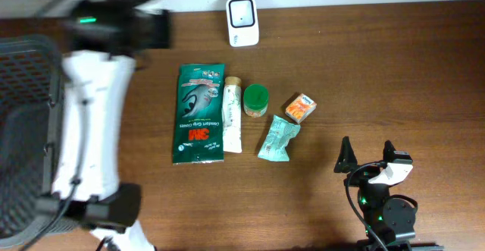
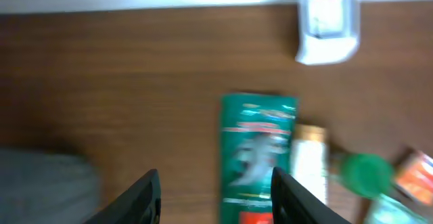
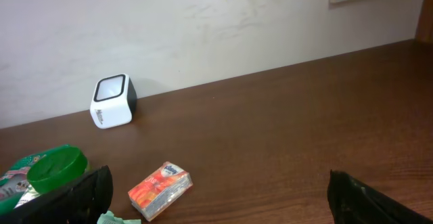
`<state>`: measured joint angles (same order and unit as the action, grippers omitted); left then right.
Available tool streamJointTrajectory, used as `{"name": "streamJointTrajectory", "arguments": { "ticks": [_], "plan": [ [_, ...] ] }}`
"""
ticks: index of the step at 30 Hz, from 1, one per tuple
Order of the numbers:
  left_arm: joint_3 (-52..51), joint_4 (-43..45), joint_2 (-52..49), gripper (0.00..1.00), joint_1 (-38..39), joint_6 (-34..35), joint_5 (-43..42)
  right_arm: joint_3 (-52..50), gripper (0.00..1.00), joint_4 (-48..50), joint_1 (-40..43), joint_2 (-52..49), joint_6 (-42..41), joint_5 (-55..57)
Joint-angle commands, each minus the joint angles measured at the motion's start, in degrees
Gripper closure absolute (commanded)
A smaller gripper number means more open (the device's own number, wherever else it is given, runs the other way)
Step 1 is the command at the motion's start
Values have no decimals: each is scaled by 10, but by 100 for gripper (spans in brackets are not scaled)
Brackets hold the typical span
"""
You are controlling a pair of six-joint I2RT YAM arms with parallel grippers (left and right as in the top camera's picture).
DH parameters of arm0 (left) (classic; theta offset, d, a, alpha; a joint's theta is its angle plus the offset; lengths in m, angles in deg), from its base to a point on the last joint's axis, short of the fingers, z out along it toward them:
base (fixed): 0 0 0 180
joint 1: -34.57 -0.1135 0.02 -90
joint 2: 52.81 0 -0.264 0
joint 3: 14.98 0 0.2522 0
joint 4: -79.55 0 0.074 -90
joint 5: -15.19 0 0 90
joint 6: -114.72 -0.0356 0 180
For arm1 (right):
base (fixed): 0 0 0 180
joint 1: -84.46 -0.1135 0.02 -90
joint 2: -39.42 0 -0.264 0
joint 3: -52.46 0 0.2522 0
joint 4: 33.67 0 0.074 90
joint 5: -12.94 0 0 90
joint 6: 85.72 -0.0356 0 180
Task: Scan the item barcode
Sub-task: 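Lift the left arm back to its raised pose beside the basket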
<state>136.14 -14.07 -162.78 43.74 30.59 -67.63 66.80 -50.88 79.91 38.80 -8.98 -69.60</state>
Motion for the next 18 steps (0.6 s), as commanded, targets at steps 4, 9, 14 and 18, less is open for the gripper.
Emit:
{"name": "streamJointTrajectory", "arguments": {
  "ticks": [4,9,14,18],
  "plan": [
    [5,-16,16,50,-148,-73,-101,-3,1,-5,-3,4,3,-1],
    [4,-23,16,45,-207,-72,-151,-3,2,-5,-3,4,3,-1],
    [4,-35,16,37,-210,-73,-149,-3,2,-5,-3,4,3,-1],
    [4,-38,16,1,-210,-72,-149,-3,2,-5,-3,4,3,-1]
  ]
}}
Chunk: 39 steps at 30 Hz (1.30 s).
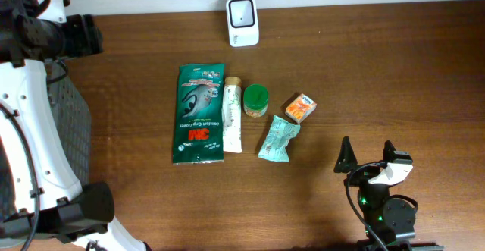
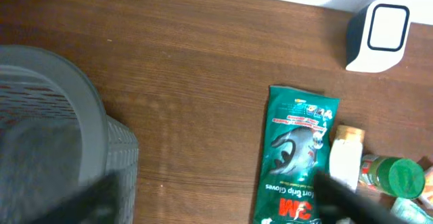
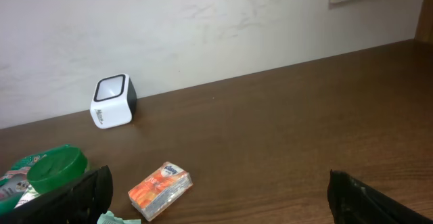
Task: Scan the item barcode
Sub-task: 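Lift the left arm back to its raised pose beside the basket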
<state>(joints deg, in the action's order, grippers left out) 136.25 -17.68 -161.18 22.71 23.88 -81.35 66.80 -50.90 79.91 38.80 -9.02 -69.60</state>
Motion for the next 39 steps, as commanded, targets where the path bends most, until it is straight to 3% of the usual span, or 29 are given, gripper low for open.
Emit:
{"name": "streamJointTrajectory", "arguments": {
  "ticks": [1,33,39],
  "plan": [
    [3,-2,0,1,1,-5,-12,-3,2,-5,-3,4,4,-1],
    [3,-2,0,1,1,-5,-12,-3,2,-5,-3,4,4,-1],
    [3,-2,0,1,1,-5,-12,-3,2,45,-3,4,8,-23]
  ]
}}
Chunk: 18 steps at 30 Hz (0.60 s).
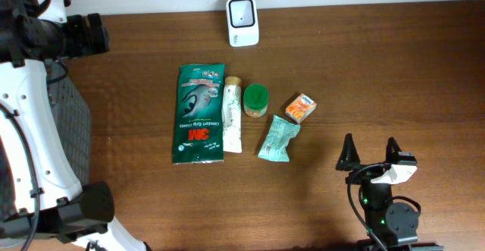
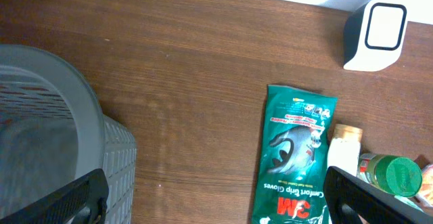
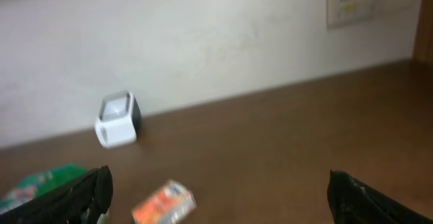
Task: Scan the item barcode
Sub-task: 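Lift the left arm back to its raised pose beside the basket, then reach the right gripper to the light green bag and grasp it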
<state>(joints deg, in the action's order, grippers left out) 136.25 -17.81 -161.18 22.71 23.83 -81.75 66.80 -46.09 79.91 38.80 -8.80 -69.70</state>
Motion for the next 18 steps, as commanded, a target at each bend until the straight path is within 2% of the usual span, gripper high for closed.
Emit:
{"name": "streamJointTrajectory", "arguments": {
  "ticks": [1,6,10,14,18],
  "plan": [
    [3,-1,0,1,1,-5,-8,-3,2,-3,-3,4,6,-22],
    [3,-1,0,1,1,-5,-8,0,2,17,-3,4,2,-78],
    [3,-1,0,1,1,-5,-8,27,2,-7,-3,-7,2,-126],
    [3,-1,0,1,1,-5,-8,116,2,-57,-3,-71,2,-138],
    [3,-1,0,1,1,-5,-8,272,2,-171,-3,-211,6,-183]
  ]
}}
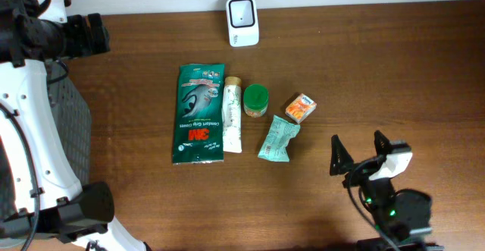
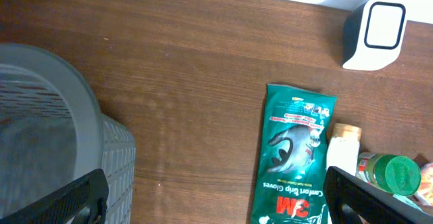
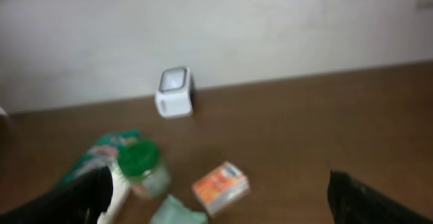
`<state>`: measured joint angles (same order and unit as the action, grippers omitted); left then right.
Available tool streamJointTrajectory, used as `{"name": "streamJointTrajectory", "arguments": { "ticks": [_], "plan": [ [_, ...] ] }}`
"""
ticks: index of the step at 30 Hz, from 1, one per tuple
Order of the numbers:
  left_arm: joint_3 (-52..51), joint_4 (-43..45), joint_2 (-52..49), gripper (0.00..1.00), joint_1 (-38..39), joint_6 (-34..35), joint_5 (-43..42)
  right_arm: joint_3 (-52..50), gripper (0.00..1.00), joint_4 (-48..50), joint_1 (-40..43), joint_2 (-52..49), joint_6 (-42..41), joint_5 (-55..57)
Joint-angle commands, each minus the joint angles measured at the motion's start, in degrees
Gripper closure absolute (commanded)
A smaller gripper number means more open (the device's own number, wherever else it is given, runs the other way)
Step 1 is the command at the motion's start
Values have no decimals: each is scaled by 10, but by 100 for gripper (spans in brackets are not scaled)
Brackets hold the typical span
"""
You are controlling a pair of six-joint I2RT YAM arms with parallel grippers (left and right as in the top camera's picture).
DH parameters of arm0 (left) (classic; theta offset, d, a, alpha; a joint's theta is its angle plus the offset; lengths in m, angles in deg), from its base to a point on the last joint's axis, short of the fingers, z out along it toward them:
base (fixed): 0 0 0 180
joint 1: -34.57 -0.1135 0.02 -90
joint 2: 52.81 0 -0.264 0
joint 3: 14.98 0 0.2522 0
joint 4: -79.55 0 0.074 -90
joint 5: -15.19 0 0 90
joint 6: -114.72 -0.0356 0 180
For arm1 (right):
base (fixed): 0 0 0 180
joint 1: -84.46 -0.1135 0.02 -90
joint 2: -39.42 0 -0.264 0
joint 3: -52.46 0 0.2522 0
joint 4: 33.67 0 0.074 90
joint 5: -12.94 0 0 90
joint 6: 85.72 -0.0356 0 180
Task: Scan the item barcode
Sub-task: 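Reach the right gripper to the light green bag and grasp it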
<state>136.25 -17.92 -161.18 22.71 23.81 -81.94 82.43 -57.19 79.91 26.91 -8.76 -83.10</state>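
The white barcode scanner (image 1: 242, 11) stands at the table's far edge, also shown in the left wrist view (image 2: 375, 26) and the right wrist view (image 3: 174, 91). In the middle lie a green 3M glove packet (image 1: 200, 113), a white tube (image 1: 233, 114), a green-lidded jar (image 1: 256, 99), a small orange box (image 1: 301, 108) and a mint pouch (image 1: 278, 139). My left gripper (image 1: 95, 35) hangs high at the far left, open and empty, its fingers (image 2: 67, 200) wide apart. My right gripper (image 1: 358, 151) is open and empty at the front right, facing the orange box (image 3: 220, 187).
A grey mesh basket (image 2: 47, 129) stands at the left edge of the table, partly under my left arm (image 1: 30, 130). A white wall runs behind the table's far edge.
My right gripper has shifted a little left and turned toward the items, so the jar, orange box and pouch now fill its blurred view. The left arm has not moved.
My left arm first hung over the table's left part with its fingers closer together. By the second moment it was at the far left corner above the basket, fingers wide. The right gripper stayed open at the front right, then tilted, and now faces the items.
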Motion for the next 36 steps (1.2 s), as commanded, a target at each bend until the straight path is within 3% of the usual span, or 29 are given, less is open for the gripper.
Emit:
{"name": "streamJointTrajectory", "arguments": {
  "ticks": [1,6,8,13,15,18,24,28,36],
  "plan": [
    [3,0,0,1,1,-5,-6,151,2,-89,-3,-125,6,-55],
    [3,0,0,1,1,-5,-6,347,2,-278,-3,-313,6,-83],
    [3,0,0,1,1,-5,-6,390,2,-309,-3,-369,5,-89],
    [3,0,0,1,1,-5,-6,405,1,-292,-3,-471,4,-170],
    [3,0,0,1,1,-5,-6,405,12,-293,-4,-529,-26,-204],
    [3,0,0,1,1,-5,-6,405,18,-300,-8,-621,-97,-211],
    [3,0,0,1,1,-5,-6,405,24,-273,-33,-775,-126,-260],
    [3,0,0,1,1,-5,-6,405,24,-242,-44,-847,-145,-278],
    [3,0,0,1,1,-5,-6,405,35,-195,-57,-925,-164,-302]
  ]
}}
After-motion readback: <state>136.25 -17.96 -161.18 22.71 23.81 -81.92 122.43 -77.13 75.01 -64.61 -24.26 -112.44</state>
